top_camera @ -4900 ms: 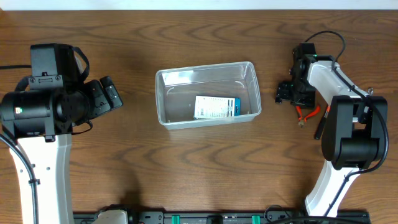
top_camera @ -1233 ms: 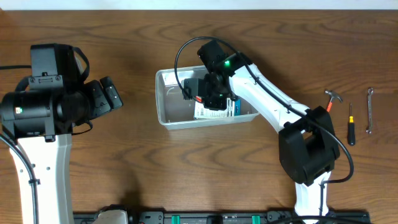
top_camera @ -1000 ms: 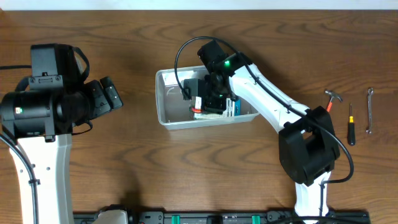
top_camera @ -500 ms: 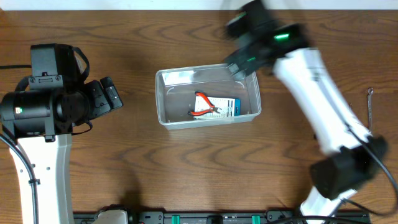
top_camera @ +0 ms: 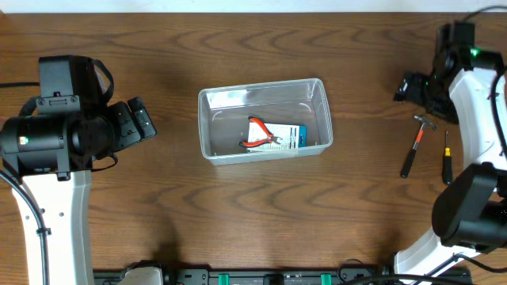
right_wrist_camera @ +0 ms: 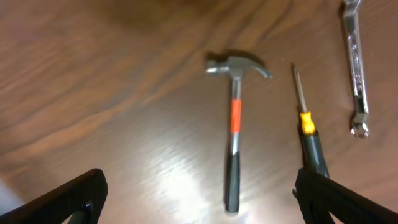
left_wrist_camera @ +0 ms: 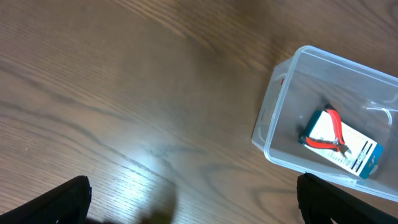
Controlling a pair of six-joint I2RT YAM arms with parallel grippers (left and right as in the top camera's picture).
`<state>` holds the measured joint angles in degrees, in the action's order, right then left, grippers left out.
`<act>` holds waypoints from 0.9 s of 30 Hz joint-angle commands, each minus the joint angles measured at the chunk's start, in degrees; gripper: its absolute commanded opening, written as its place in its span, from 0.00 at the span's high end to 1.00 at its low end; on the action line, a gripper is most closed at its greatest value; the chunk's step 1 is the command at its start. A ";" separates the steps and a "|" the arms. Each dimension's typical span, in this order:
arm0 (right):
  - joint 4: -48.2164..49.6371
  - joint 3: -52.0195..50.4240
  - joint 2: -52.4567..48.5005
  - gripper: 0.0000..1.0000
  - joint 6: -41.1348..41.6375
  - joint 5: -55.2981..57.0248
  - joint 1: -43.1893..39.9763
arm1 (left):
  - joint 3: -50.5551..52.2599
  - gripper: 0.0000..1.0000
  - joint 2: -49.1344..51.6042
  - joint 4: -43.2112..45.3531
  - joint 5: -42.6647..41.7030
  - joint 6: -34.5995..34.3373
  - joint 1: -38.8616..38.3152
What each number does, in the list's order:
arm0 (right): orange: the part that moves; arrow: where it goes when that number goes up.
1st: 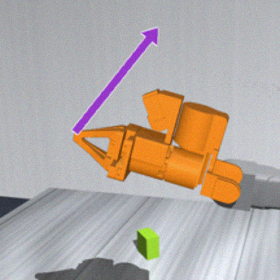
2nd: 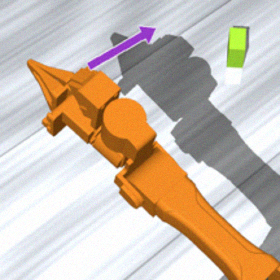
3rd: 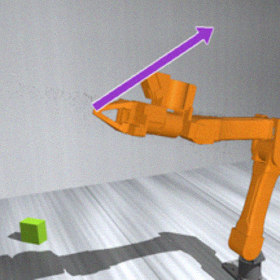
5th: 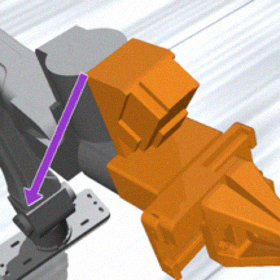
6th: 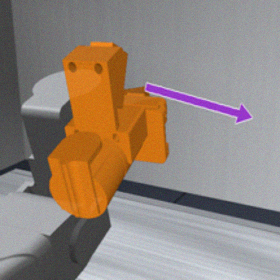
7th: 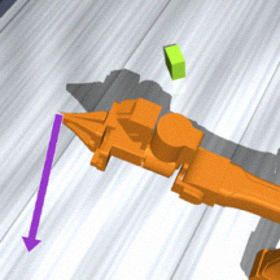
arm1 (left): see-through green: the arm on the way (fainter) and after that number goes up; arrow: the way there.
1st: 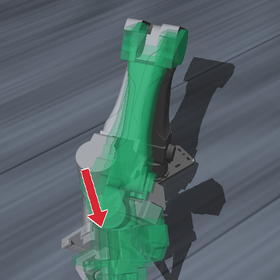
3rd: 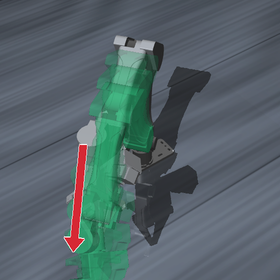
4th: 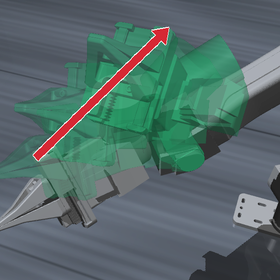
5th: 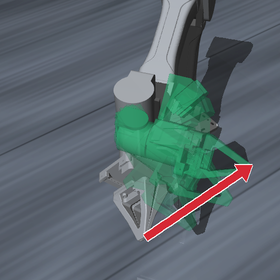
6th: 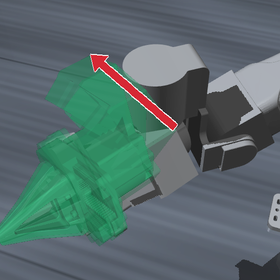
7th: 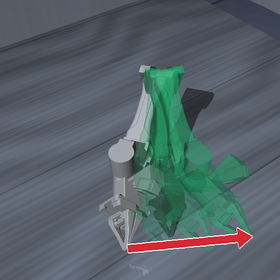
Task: Pack container
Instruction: 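Move the right gripper to the red-handled hammer and grasp it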
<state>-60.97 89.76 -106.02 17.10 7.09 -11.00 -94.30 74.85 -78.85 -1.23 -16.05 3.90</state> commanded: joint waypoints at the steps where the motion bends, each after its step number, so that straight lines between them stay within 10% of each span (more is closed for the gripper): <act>1: 3.56 -4.11 -0.09 0.01 -2.69 -1.79 -2.91 | 0.33 0.02 0.11 0.02 0.66 0.96 -0.11; 27: 13.03 -8.17 -11.08 0.01 -8.00 -5.88 -7.78 | 0.33 0.02 0.11 0.04 0.63 0.96 -0.11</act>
<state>-48.64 81.62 -115.90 11.05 1.83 -18.98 -94.30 74.85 -78.85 -1.26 -16.05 3.90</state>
